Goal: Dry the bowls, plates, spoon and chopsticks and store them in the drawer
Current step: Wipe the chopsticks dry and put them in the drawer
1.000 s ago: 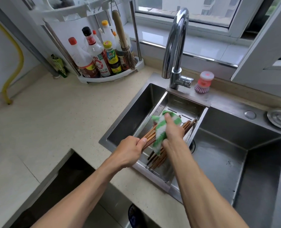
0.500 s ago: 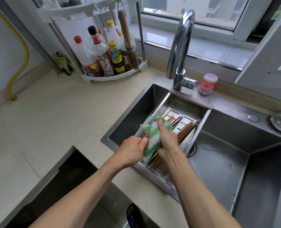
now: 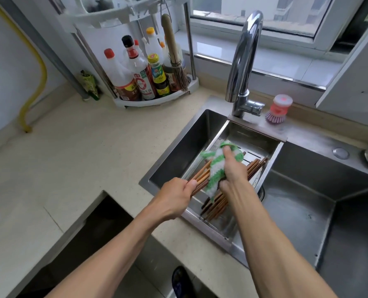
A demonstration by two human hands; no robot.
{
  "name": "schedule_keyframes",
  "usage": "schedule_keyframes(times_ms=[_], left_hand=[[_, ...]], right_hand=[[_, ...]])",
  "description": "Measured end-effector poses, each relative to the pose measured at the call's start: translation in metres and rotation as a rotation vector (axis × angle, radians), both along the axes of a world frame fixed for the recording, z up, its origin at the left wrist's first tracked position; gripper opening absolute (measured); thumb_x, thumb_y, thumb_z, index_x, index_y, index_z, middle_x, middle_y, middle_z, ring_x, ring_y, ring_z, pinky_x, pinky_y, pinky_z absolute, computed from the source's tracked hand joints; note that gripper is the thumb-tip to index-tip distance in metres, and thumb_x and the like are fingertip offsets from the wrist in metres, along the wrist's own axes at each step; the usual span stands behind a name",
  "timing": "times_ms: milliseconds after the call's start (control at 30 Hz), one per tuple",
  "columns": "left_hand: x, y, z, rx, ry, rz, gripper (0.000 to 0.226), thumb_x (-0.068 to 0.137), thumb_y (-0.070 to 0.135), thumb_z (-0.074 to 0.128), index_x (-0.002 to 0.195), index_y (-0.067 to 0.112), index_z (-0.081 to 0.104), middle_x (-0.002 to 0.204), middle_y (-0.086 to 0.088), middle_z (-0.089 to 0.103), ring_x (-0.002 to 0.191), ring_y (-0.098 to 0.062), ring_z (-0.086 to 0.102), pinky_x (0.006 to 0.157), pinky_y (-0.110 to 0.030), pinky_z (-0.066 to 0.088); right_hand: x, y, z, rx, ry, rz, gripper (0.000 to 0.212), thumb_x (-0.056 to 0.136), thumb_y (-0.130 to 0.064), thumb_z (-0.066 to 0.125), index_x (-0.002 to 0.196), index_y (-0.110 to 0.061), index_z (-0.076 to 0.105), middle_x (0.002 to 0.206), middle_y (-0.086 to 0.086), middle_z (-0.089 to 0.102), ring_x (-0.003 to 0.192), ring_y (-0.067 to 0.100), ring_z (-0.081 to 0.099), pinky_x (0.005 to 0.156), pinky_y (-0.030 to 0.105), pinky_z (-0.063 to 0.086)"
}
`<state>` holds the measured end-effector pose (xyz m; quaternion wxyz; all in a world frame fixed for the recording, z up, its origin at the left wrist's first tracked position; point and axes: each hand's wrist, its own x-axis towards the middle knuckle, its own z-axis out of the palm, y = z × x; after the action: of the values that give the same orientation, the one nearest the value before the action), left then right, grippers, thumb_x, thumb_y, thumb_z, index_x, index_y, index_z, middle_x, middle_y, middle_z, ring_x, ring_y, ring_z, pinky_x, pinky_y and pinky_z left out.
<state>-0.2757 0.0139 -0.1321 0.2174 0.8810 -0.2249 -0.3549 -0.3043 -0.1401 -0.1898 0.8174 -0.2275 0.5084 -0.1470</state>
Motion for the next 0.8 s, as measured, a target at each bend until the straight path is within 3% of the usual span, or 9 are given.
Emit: schedule_keyframes(times_ms=[133, 267, 333, 433, 567, 600, 667, 733, 800], left_hand=[[0.007, -0.006, -0.004, -0.003, -0.039, 0.027, 0.048, 0.108, 0.039, 0.033, 0.072, 0.013, 0.051, 0.060, 0.000, 0.045, 0.047, -0.015, 0.036, 0.045, -0.031, 0.029], [-0.003, 0.000, -0.004, -0.025, -0.023, 0.006, 0.047, 0.108, 0.039, 0.032, 0.079, 0.011, 0.057, 0.059, 0.003, 0.043, 0.050, -0.014, 0.038, 0.046, -0.028, 0.030], [-0.004, -0.004, -0.004, -0.030, -0.070, 0.000, 0.047, 0.108, 0.037, 0.032, 0.079, 0.011, 0.058, 0.064, -0.002, 0.052, 0.059, -0.022, 0.049, 0.052, -0.033, 0.035], [0.001, -0.011, -0.010, -0.036, -0.123, 0.077, 0.047, 0.109, 0.032, 0.032, 0.084, 0.006, 0.061, 0.091, -0.022, 0.069, 0.089, -0.041, 0.064, 0.073, -0.043, 0.048], [-0.002, 0.004, -0.017, -0.087, 0.200, 0.027, 0.051, 0.108, 0.042, 0.028, 0.082, 0.009, 0.057, 0.074, -0.009, 0.067, 0.066, -0.028, 0.068, 0.067, -0.042, 0.056], [0.000, 0.009, -0.018, -0.037, 0.136, -0.048, 0.056, 0.106, 0.048, 0.027, 0.081, 0.010, 0.059, 0.076, -0.006, 0.068, 0.067, -0.024, 0.068, 0.067, -0.040, 0.056], [0.012, 0.014, -0.020, 0.052, -0.262, -0.163, 0.056, 0.104, 0.052, 0.030, 0.074, 0.013, 0.057, 0.071, -0.002, 0.063, 0.065, -0.021, 0.063, 0.059, -0.032, 0.050], [0.028, 0.011, -0.016, -0.050, -0.712, -0.150, 0.040, 0.103, 0.042, 0.041, 0.073, 0.018, 0.051, 0.067, 0.003, 0.053, 0.061, -0.018, 0.054, 0.050, -0.026, 0.040], [0.039, 0.000, -0.011, -0.212, -1.038, -0.241, 0.023, 0.098, 0.033, 0.048, 0.086, 0.016, 0.058, 0.080, -0.001, 0.058, 0.075, -0.021, 0.056, 0.059, -0.032, 0.046]], right_hand=[[-0.007, 0.038, 0.006, 0.021, -0.040, 0.239, 0.025, 0.087, -0.015, 0.075, 0.103, 0.001, 0.065, 0.091, 0.019, 0.076, 0.080, 0.031, 0.074, 0.077, 0.044, 0.061], [-0.006, 0.007, 0.001, 0.041, -0.091, 0.066, 0.030, 0.086, -0.014, 0.075, 0.110, 0.001, 0.064, 0.096, 0.016, 0.076, 0.079, 0.026, 0.075, 0.076, 0.040, 0.061], [-0.005, 0.013, -0.002, 0.032, -0.086, 0.103, 0.032, 0.086, -0.014, 0.075, 0.112, 0.000, 0.065, 0.094, 0.015, 0.077, 0.082, 0.027, 0.075, 0.081, 0.042, 0.060], [-0.008, 0.040, -0.006, 0.098, -0.169, 0.314, 0.032, 0.087, -0.011, 0.073, 0.116, 0.002, 0.064, 0.102, 0.020, 0.075, 0.092, 0.032, 0.074, 0.085, 0.044, 0.059], [-0.017, 0.015, -0.012, 0.026, -0.223, 0.558, 0.023, 0.092, -0.010, 0.067, 0.111, 0.003, 0.064, 0.099, 0.020, 0.074, 0.086, 0.031, 0.073, 0.083, 0.044, 0.058], [-0.021, 0.004, -0.014, -0.055, -0.192, 0.686, 0.021, 0.092, -0.011, 0.067, 0.108, 0.001, 0.065, 0.096, 0.019, 0.075, 0.083, 0.030, 0.072, 0.084, 0.045, 0.058], [-0.029, -0.013, -0.014, -0.260, -0.106, 1.020, 0.024, 0.089, -0.015, 0.072, 0.108, -0.001, 0.067, 0.097, 0.017, 0.074, 0.083, 0.030, 0.069, 0.089, 0.049, 0.057], [-0.032, -0.022, -0.008, -0.402, -0.016, 1.321, 0.027, 0.087, -0.020, 0.075, 0.107, -0.004, 0.068, 0.100, 0.014, 0.075, 0.085, 0.028, 0.069, 0.086, 0.045, 0.058], [-0.030, -0.023, 0.004, -0.529, 0.067, 1.543, 0.021, 0.086, -0.023, 0.076, 0.100, -0.009, 0.070, 0.096, 0.009, 0.075, 0.082, 0.023, 0.071, 0.077, 0.037, 0.059]])
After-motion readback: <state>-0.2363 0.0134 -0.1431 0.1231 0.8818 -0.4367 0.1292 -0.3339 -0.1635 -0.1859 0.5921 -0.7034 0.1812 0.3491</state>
